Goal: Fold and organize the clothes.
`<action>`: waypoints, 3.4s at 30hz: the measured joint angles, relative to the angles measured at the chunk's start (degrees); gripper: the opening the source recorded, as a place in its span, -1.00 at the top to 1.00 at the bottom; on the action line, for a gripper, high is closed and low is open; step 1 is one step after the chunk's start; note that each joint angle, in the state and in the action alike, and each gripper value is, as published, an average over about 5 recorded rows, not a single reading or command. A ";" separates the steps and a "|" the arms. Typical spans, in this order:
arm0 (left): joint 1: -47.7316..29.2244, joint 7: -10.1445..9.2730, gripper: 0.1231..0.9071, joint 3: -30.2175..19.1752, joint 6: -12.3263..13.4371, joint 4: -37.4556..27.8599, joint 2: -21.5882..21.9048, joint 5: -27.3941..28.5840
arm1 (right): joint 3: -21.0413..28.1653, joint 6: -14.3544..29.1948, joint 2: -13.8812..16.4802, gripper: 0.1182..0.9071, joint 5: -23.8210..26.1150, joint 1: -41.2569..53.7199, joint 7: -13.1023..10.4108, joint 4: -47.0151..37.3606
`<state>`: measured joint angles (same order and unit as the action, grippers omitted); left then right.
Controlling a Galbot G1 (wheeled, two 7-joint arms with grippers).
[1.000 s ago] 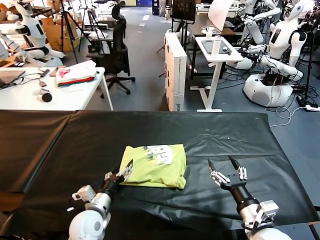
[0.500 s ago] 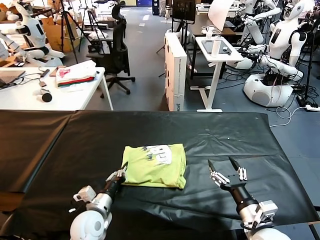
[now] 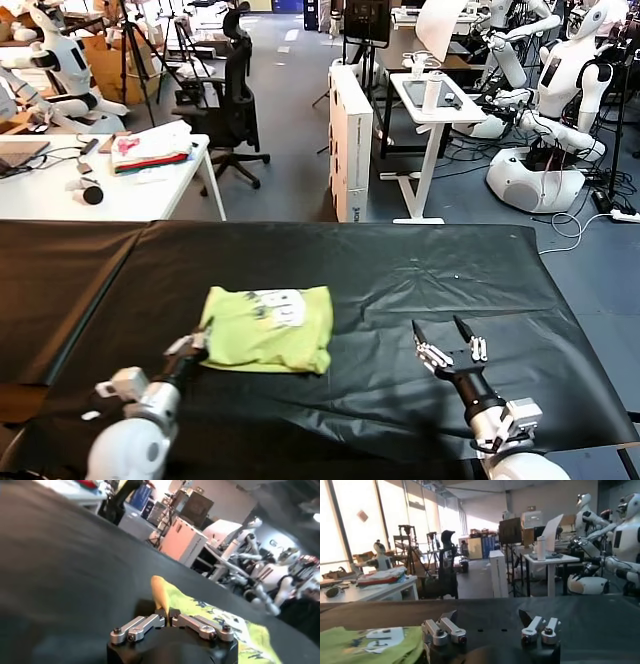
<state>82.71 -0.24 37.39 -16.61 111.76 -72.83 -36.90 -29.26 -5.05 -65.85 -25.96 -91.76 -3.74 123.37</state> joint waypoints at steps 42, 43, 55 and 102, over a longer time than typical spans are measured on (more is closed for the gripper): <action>-6.56 -4.48 -0.44 -25.08 -5.91 1.40 -16.06 4.36 | 5.99 -8.98 1.51 -1.00 -2.61 4.34 -0.28 -2.54; -6.41 -3.98 -0.58 -25.20 -5.65 1.58 -15.96 5.19 | 6.72 -9.93 1.73 -1.00 -3.83 5.47 -0.41 -2.92; -5.25 -2.12 -1.00 -20.21 -2.33 7.66 -11.01 10.10 | 15.35 -16.38 0.69 -1.00 -16.66 19.09 -3.32 -9.95; 1.56 -2.06 -1.00 -10.58 4.70 6.33 -8.65 14.42 | 12.70 -12.16 -2.06 -0.09 -17.47 26.09 0.80 -21.62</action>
<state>84.27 -2.30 26.81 -11.91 118.09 -81.48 -22.49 -16.55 -17.21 -67.91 -43.43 -65.66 -2.95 101.75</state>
